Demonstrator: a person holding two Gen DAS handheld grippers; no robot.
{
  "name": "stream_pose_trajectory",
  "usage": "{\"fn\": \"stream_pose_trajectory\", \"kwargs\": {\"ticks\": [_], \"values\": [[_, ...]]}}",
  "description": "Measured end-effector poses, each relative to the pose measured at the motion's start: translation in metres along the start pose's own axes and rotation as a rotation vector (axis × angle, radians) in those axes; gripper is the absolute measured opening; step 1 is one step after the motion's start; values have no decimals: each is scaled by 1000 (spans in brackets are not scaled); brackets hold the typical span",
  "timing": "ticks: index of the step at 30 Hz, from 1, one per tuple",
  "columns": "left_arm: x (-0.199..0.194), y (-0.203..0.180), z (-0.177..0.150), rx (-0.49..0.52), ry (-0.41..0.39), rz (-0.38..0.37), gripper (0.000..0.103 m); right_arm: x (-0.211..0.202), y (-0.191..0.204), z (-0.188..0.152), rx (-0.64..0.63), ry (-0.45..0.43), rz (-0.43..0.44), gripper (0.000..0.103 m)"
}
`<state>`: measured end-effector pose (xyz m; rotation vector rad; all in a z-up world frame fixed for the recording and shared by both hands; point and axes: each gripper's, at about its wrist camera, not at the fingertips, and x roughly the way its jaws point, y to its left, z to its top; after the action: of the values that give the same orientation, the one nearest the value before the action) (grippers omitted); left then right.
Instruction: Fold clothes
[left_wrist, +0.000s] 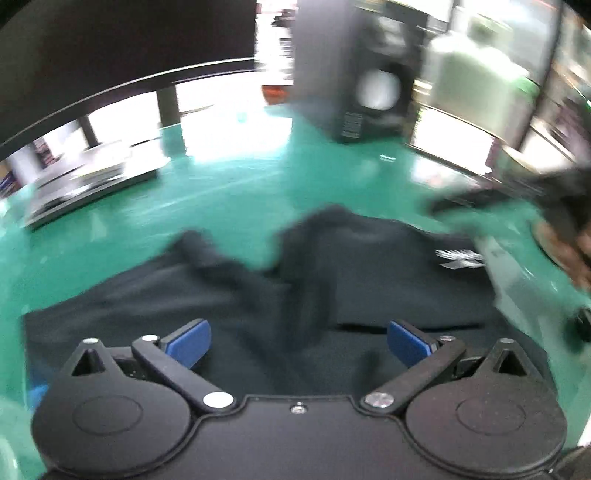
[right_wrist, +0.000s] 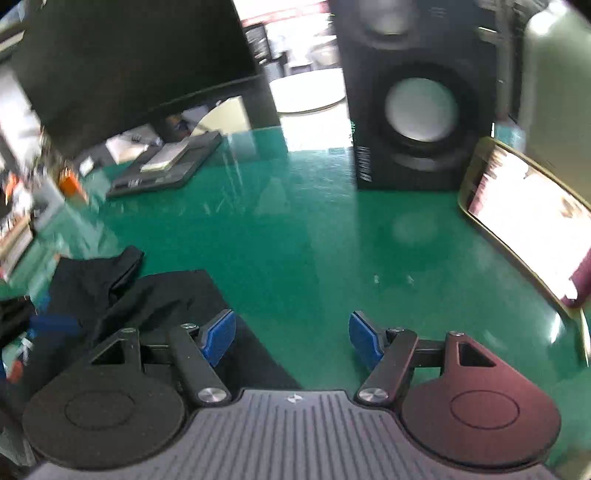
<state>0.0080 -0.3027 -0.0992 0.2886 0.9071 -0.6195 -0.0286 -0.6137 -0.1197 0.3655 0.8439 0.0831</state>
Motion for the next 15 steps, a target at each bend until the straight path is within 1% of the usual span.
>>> {"fn": "stream_pose_trajectory", "kwargs": {"ticks": [2, 3, 5, 6, 7, 9, 10, 12, 13, 14, 15], "values": [[-7, 18, -6, -32, 17, 32, 103, -5, -5, -12, 67, 68, 89, 68], [-16, 38, -15, -99, 34, 53, 103, -9, -9, -16, 90, 92, 119, 68], [-32, 73, -34, -237, 66, 82, 103, -25, -10, -45, 143, 164, 193, 68], [-39, 86, -43, -304, 80, 89, 103, -33, -9, -62, 158, 197, 192, 68], [-47, 107, -64, -430, 110, 102, 102, -40, -9, -72, 188, 200, 196, 68], [-59, 126, -90, -577, 127, 99, 102, -51, -13, -88, 252, 201, 208, 71], [-65, 134, -103, -649, 134, 97, 102, -59, -18, -100, 342, 202, 235, 71], [-75, 139, -116, -684, 119, 70, 102, -64, -25, -113, 452, 208, 296, 76], [-79, 138, -121, -694, 111, 48, 102, -67, -29, -120, 507, 210, 326, 77], [-82, 136, -124, -691, 103, 17, 102, -64, -32, -128, 555, 209, 376, 77], [-82, 134, -125, -685, 94, -3, 102, -62, -33, -132, 573, 207, 395, 77]]}}
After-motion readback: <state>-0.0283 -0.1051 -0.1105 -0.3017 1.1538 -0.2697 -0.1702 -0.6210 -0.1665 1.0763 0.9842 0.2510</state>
